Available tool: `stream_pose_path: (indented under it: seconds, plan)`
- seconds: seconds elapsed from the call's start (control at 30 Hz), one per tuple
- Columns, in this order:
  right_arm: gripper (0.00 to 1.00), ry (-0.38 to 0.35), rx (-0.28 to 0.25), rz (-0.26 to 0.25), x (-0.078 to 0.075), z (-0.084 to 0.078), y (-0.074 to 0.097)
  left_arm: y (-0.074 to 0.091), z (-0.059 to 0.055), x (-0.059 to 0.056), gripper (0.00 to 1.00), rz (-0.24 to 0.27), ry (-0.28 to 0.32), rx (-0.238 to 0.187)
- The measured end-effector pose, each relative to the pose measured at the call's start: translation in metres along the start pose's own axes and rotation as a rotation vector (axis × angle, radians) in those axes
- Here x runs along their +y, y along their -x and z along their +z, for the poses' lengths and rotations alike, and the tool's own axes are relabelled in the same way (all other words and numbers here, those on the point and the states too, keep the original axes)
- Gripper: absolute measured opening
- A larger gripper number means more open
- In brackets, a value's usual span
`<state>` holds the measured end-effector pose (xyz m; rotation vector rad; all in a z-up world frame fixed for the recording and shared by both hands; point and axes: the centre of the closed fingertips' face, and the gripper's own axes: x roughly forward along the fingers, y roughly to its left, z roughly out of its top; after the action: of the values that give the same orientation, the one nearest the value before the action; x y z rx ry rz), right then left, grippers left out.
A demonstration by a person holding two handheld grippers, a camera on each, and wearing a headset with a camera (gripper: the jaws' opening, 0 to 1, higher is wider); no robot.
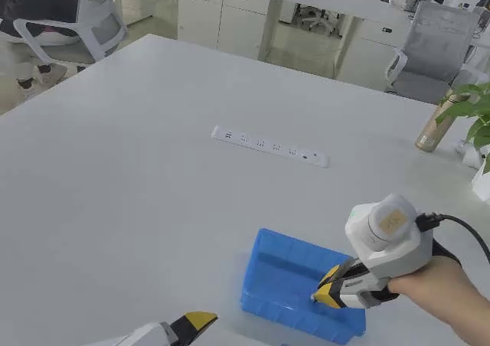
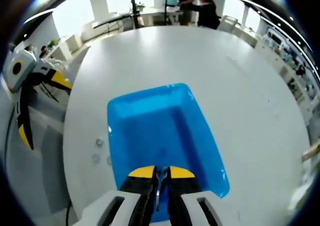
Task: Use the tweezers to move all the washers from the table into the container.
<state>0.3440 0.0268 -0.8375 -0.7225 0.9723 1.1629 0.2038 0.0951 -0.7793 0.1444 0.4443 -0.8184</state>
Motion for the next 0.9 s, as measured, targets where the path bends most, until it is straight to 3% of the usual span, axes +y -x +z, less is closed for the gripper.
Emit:
stream_pose_path:
  seconds: [0.07, 0.27, 0.53, 0.8, 0.9]
  plan:
    - [0.04, 0.001, -0.021, -0.002, -0.002, 0.007, -0.001, 0.000, 0.000, 0.000, 0.79, 0.000, -0.002, 0.001]
    - [0.04, 0.001, -0.044, -0.008, -0.005, 0.007, -0.003, -0.001, -0.002, -0.001, 0.79, -0.008, -0.005, 0.009]
    - [0.05, -0.162, -0.190, -0.026, -0.010, 0.005, 0.000, -0.001, -0.003, -0.003, 0.78, -0.015, -0.011, 0.014]
    - [0.05, -0.113, -0.169, -0.047, -0.015, 0.005, 0.007, -0.001, -0.003, -0.004, 0.77, -0.020, -0.014, 0.018]
    - [0.05, -0.115, -0.191, -0.048, -0.014, 0.011, 0.011, -0.001, -0.003, -0.003, 0.77, -0.017, -0.015, 0.018]
